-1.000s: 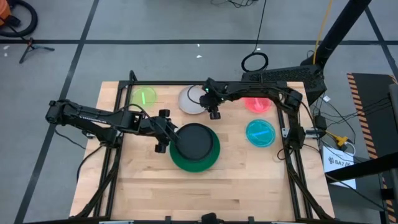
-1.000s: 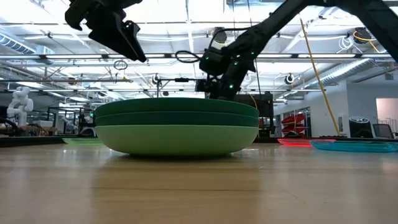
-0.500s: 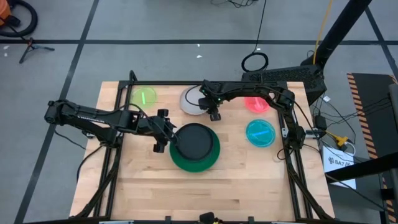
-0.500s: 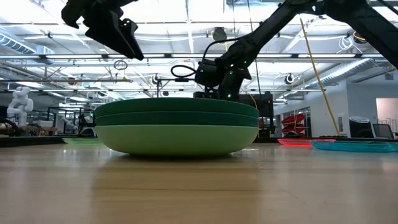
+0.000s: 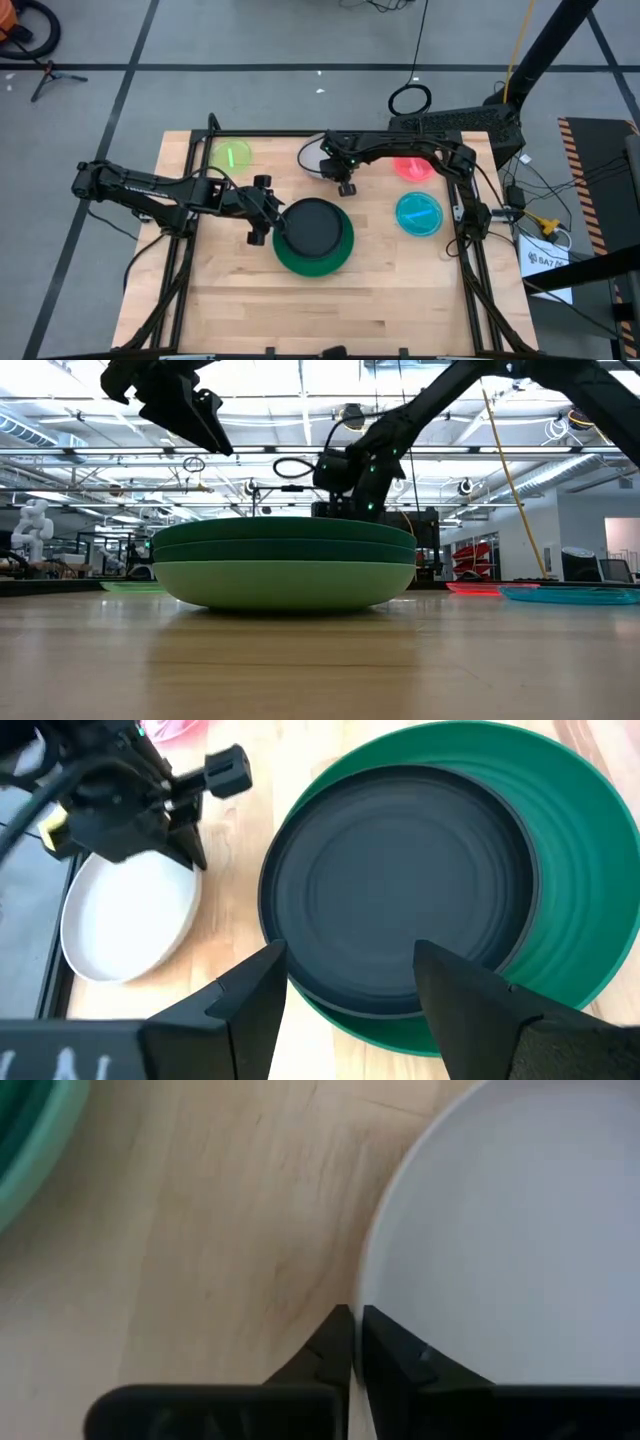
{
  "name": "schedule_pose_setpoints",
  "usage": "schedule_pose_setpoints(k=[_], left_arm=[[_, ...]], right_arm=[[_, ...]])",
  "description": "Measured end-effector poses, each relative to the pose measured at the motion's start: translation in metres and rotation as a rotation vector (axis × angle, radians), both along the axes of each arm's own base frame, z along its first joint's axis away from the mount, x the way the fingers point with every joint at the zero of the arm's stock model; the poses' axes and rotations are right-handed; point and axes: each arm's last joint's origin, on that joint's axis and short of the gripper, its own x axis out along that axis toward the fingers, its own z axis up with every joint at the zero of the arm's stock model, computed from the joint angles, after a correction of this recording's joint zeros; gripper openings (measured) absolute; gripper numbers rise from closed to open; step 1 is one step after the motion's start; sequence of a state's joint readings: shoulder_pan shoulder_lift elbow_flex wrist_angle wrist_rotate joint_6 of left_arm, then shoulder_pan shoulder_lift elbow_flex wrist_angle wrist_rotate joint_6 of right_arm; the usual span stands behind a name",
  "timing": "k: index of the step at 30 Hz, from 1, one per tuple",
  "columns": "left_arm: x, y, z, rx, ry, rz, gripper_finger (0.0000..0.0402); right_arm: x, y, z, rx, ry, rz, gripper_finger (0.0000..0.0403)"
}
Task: Stack plastic plates
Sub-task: Stack the white plate on top of the black plate
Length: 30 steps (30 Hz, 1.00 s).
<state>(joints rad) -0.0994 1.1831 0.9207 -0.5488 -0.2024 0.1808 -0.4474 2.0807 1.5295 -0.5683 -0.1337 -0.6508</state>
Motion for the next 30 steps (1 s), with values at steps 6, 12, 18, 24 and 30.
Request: schedule_pose_setpoints(k=[6, 12, 18, 24, 30], left_arm=[[-0.002, 0.0, -0.001, 0.012, 0.023, -0.002, 0.0223], [-0.01, 0.001, -0.012, 0.02, 0.078, -0.003, 0.0223], [-0.026, 0.003, -0.01, 0.015, 0.024, 0.013, 0.0223], [-0.048, 0.006, 0.001, -0.014, -0.07, 0.046, 0.0223], [-0.061, 0.007, 0.008, -0.041, -0.135, 0.073, 0.0223]], right_arm=[[-0.006, 0.016, 0.033, -0.071, 0.013, -0.031, 0.0005], [-0.015, 0.042, 0.083, -0.13, -0.071, -0.077, 0.0004], [-0.013, 0.094, 0.109, -0.096, -0.132, -0.037, 0.0003], [-0.004, 0.15, 0.107, 0.025, -0.138, 0.029, 0.0003], [0.01, 0.2, 0.094, 0.083, -0.17, 0.093, 0.0003]])
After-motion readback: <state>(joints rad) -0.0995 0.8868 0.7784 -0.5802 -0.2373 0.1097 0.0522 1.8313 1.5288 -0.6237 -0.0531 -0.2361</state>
